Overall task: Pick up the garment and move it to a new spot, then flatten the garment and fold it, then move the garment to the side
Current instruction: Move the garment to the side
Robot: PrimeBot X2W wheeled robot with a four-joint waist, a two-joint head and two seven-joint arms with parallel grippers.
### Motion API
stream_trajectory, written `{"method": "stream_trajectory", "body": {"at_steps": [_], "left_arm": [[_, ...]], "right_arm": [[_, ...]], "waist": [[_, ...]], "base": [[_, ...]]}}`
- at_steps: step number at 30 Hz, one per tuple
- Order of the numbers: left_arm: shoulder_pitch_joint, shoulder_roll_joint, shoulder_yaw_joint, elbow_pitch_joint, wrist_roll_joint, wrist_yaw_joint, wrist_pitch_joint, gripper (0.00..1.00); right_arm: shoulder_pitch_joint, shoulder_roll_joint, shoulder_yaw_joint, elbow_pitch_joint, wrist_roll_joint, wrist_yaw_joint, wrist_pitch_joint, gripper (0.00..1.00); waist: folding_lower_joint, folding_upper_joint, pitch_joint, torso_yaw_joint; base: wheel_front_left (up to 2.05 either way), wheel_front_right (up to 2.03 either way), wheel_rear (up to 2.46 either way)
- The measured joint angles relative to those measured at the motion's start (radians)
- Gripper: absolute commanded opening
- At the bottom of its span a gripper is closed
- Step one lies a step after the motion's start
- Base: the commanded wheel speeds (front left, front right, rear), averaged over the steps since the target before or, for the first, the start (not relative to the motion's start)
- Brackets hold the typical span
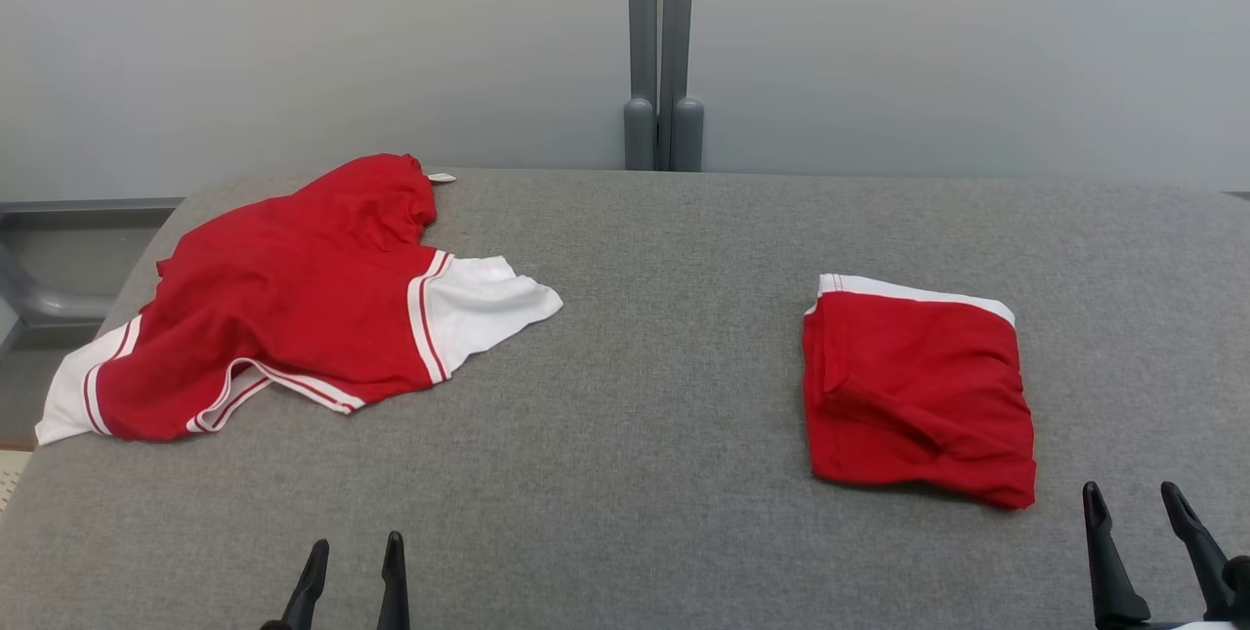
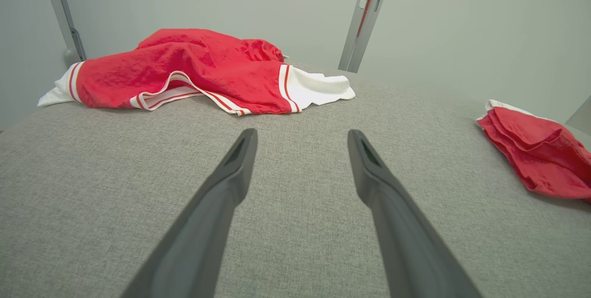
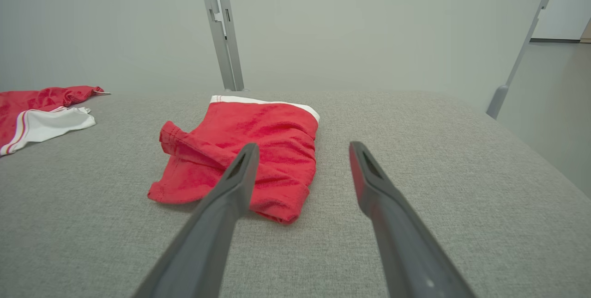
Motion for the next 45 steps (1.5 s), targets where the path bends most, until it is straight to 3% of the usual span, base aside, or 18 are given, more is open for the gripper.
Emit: {"method": "stream_trajectory", "body": {"at_steps": [8, 12, 20, 24, 30, 31, 32, 33, 37, 40, 42, 45], "left_arm": [[0.002, 0.0, -0.005, 0.007, 0.007, -0.007, 0.0, 1.0], [-0.003, 0.0, -0.017, 0.012, 0.007, -0.01, 0.0, 1.0], [-0.091, 0.0, -0.064, 0.018, 0.006, -0.022, 0.0, 1.0], [-0.132, 0.0, -0.085, 0.025, -0.012, -0.025, 0.0, 1.0], [-0.147, 0.0, -0.085, 0.029, -0.018, -0.025, 0.0, 1.0], [-0.148, 0.0, -0.085, 0.029, -0.019, -0.026, 0.0, 1.0], [-0.148, 0.0, -0.082, 0.029, -0.019, -0.026, 0.0, 1.0], [-0.147, 0.0, -0.077, 0.028, -0.02, -0.026, 0.0, 1.0], [-0.145, 0.0, -0.067, 0.018, -0.027, -0.025, 0.0, 1.0], [-0.146, 0.0, -0.073, 0.011, -0.026, -0.025, 0.0, 1.0], [-0.153, 0.0, -0.085, 0.008, -0.018, -0.026, 0.0, 1.0], [-0.207, 0.0, -0.11, -0.001, 0.0, -0.029, 0.0, 1.0]], "right_arm": [[-0.035, 0.005, -0.009, 0.01, 0.007, 0.0, 0.0, 1.0], [-0.13, -0.034, 0.027, 0.167, 0.047, 0.0, 0.009, 1.0], [-0.505, -0.053, 0.02, 0.439, 0.149, 0.0, 0.371, 1.0], [-0.586, -0.056, -0.027, 0.544, 0.128, -0.001, 0.433, 1.0], [-0.648, -0.037, -0.004, 0.639, 0.149, -0.001, 0.456, 1.0], [-0.657, -0.039, -0.001, 0.649, 0.16, -0.001, 0.456, 0.86], [-0.664, -0.04, 0.002, 0.655, 0.173, -0.001, 0.449, 0.29], [-0.671, -0.04, 0.005, 0.658, 0.183, -0.001, 0.441, 0.0], [-0.69, -0.042, 0.053, 0.653, 0.196, -0.001, 0.353, 0.0], [-0.711, -0.063, 0.104, 0.603, 0.193, 0.0, 0.21, 0.0], [-0.735, -0.125, 0.118, 0.601, 0.146, 0.0, 0.14, 0.0], [-0.778, -0.216, 0.117, 0.628, 0.071, 0.0, 0.121, 0.0]], "waist": [[0.0, 0.0, 0.013, 0.001], [0.0, 0.0, 0.036, -0.001], [0.0001, 0.0, 0.134, 0.002], [0.0001, 0.0, 0.183, 0.021], [0.0, 0.0, 0.222, 0.073], [0.0001, 0.0, 0.227, 0.079], [0.0, 0.0, 0.232, 0.084], [0.0, 0.0, 0.236, 0.086], [0.0, 0.0, 0.247, 0.07], [0.0, 0.0, 0.254, 0.039], [0.0001, 0.0, 0.26, 0.008], [0.0, 0.0, 0.282, -0.032]], "base": [[0.0, 0.0, 0.0], [0.0, 0.0, 0.0], [0.0, 0.0, 0.0], [0.0, 0.0, 0.0], [0.0, 0.0, 0.0], [0.0, 0.0, 0.0], [0.0, 0.0, 0.0], [0.0, 0.0, 0.0], [0.0, 0.0, 0.0], [0.0, 0.0, 0.0], [0.0, 0.0, 0.0], [0.0, 0.0, 0.0]]}}
